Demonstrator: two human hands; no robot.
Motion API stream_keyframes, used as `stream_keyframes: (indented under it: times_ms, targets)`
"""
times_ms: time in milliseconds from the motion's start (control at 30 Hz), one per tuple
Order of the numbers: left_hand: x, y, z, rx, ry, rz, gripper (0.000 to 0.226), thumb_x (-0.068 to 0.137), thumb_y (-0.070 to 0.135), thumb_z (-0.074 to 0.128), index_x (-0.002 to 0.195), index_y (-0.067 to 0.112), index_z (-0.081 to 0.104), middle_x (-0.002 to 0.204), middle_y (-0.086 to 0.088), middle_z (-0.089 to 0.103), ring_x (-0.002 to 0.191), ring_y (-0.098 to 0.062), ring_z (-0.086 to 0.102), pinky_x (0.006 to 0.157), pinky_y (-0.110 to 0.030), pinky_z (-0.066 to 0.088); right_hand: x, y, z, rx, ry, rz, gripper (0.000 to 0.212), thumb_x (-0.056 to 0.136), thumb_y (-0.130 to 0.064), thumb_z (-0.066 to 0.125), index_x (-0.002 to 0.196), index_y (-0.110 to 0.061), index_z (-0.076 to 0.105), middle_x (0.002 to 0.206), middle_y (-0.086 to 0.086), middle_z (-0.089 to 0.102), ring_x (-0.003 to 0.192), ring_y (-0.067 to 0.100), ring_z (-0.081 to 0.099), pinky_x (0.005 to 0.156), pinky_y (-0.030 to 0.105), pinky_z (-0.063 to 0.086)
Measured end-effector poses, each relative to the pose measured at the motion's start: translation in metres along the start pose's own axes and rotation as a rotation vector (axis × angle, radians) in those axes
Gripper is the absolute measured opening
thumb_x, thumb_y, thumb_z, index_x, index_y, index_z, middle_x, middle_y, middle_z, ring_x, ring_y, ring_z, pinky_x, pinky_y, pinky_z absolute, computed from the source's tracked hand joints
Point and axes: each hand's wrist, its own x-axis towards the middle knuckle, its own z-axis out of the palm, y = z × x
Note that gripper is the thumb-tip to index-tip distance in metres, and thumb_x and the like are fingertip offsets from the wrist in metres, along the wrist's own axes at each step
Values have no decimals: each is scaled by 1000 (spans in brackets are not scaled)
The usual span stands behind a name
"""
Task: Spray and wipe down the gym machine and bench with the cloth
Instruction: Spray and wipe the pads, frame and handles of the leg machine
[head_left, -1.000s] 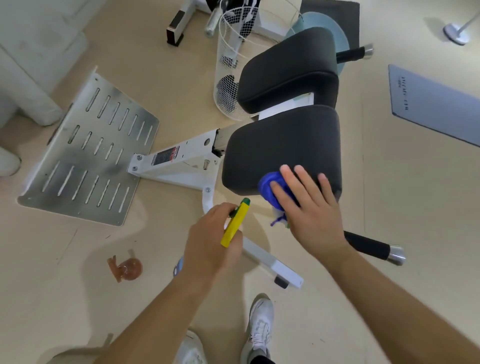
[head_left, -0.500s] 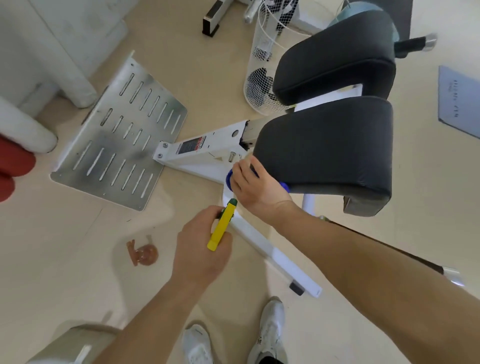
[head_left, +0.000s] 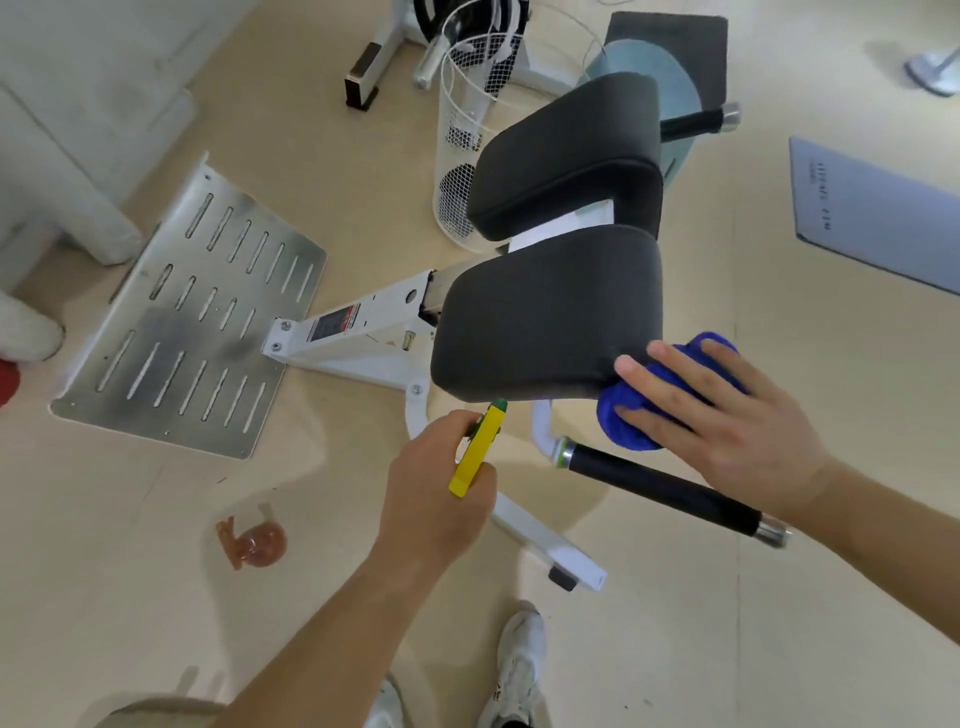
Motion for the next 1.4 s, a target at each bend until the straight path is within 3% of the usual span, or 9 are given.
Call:
stream_keyframes:
  times_ms: [200,300,467,600,700,1000,1133,1300,1400]
  targets:
    - [8,3,-8,-81,92,-31,23,74,19,48,89,25,65,68,2,61,66,-20,55,57,-31,46,73,-26,4,158,-130,-84,44,99,-8,35,139,-10,55,158,18,35,145,37,35,119,51,27]
    - [17,1,-19,-124,149,-74,21,75,19,49,87,25,66,64,-3,57,55,-19,47,55,-36,45,133,-41,1,257,-337,72,55,95,-18,25,146,-12,44,160,20,30,148,36,27,121,50,18]
    - [37,9,-47,-83,138,-63,25,73,20,49,91,23,68,66,-6,58,58,-23,48,58,-46,48,215,-22,25,311,-491,267,39,98,-23,52,137,-20,51,145,10,50,139,30,39,118,51,26]
    - [65,10,-63,-9,45,2,20,78,21,51,89,23,68,71,-1,63,69,-26,57,62,-44,53,213,41,22,400,-420,639,19,92,-18,58,111,-21,59,115,4,60,112,29,54,90,47,43]
    - [89,18,-68,22,-19,24,16,87,11,59,83,25,65,66,5,59,66,-19,53,58,-30,43,179,76,18,520,-344,900,8,91,-11,54,93,-18,51,103,7,59,90,28,51,70,38,36]
    - [204,86,-80,38,-302,76,33,75,16,54,75,46,69,65,16,64,62,-12,60,63,-42,57,155,92,52,948,-160,1210,7,94,-12,42,87,-11,46,77,5,56,72,30,51,64,40,38]
    - [252,107,-73,110,-490,52,30,66,16,54,81,31,76,73,3,69,64,-13,61,61,-42,59,150,115,70,1186,-133,1327,11,92,-11,43,84,-11,51,75,4,58,70,23,52,62,35,40]
    - [297,129,-52,171,-706,14,33,62,15,54,83,24,77,82,-5,71,67,-17,60,57,-30,55,118,114,77,1508,201,1955,12,85,-9,40,74,-10,44,63,11,49,56,26,45,53,30,37]
    - [321,145,-37,239,-859,25,35,63,12,52,83,25,78,83,-1,74,69,-16,63,61,-33,60,103,110,71,1693,429,2245,20,78,-14,42,93,-11,55,79,16,57,67,25,61,61,34,39]
